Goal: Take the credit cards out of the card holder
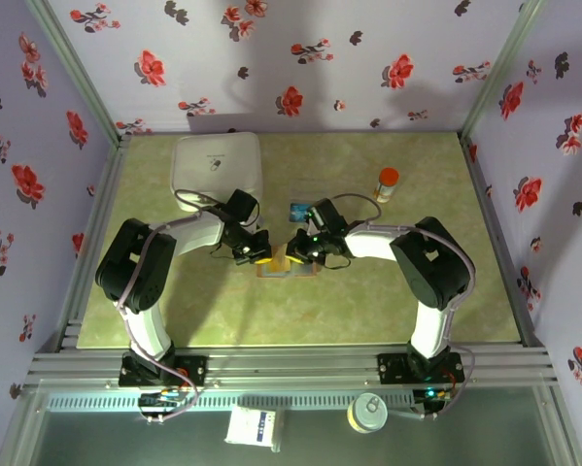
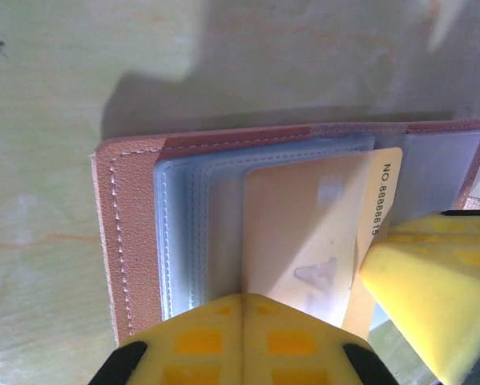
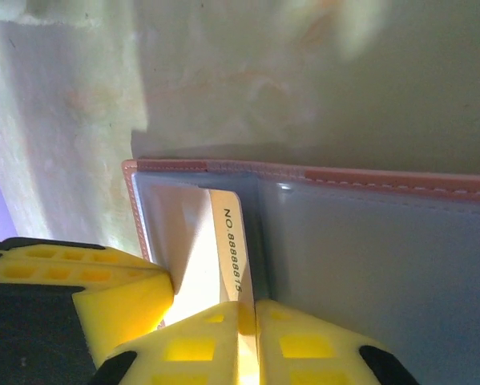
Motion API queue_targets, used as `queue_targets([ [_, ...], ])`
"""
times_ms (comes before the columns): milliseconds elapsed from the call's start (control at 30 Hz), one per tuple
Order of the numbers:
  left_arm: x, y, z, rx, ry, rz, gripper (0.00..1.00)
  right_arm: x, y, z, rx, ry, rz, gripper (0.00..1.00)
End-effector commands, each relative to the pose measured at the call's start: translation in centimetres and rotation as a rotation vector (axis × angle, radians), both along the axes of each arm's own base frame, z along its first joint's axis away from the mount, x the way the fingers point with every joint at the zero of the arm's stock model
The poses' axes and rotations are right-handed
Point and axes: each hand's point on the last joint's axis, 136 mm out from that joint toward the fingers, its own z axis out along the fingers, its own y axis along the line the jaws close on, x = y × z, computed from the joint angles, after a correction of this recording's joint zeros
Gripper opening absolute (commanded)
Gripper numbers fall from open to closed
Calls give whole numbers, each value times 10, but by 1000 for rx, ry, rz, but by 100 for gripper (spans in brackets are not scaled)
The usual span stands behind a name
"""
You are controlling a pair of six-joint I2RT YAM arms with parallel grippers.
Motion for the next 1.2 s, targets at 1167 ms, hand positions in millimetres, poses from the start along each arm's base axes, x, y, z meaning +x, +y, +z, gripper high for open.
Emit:
queue_targets([
  [1167, -3, 2, -4, 22, 11, 4, 0, 4, -38, 42, -85, -141, 4, 0],
])
